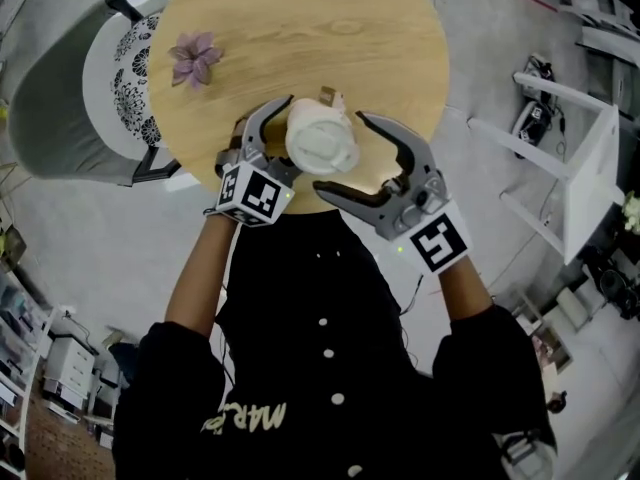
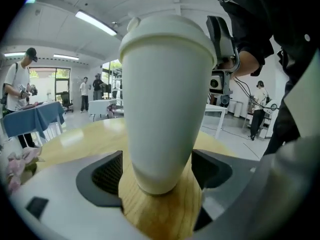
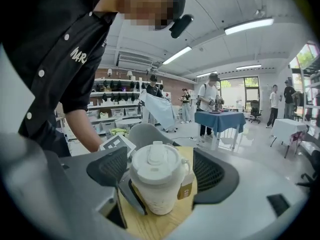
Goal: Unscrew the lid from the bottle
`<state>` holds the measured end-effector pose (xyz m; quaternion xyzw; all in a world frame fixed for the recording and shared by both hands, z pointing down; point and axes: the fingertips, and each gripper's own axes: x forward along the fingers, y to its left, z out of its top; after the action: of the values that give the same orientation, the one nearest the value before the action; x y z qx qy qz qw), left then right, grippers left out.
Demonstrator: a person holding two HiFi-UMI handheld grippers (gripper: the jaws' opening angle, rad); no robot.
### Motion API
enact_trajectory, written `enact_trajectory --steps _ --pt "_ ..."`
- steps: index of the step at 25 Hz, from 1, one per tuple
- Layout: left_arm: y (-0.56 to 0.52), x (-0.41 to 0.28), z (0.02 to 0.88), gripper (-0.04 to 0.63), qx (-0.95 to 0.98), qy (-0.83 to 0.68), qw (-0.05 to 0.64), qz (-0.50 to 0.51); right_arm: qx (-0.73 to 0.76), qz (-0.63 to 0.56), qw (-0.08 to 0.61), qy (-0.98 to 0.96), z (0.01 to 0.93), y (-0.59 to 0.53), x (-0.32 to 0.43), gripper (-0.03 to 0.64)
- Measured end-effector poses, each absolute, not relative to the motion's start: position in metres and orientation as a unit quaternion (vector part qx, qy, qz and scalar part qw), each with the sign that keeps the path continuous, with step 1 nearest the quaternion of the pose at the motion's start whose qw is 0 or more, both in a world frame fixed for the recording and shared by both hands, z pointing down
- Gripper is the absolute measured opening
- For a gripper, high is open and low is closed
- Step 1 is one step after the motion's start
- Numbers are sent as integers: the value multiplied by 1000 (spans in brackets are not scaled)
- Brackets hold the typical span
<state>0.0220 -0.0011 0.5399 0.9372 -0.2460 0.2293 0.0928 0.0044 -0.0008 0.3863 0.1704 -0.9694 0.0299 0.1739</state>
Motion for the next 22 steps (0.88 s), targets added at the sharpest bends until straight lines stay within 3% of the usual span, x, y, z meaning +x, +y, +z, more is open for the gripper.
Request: enact_trajectory --steps 3,5,22 --pt "-4 30 544 408 942 -234 78 229 167 29 174 -970 391 -1 0 407" --pt "-7 30 546 360 941 -240 70 228 166 25 178 -970 396 -2 -3 414" --pt "-3 31 549 358 948 -219 61 224 107 -5 187 -976 411 -5 -23 459"
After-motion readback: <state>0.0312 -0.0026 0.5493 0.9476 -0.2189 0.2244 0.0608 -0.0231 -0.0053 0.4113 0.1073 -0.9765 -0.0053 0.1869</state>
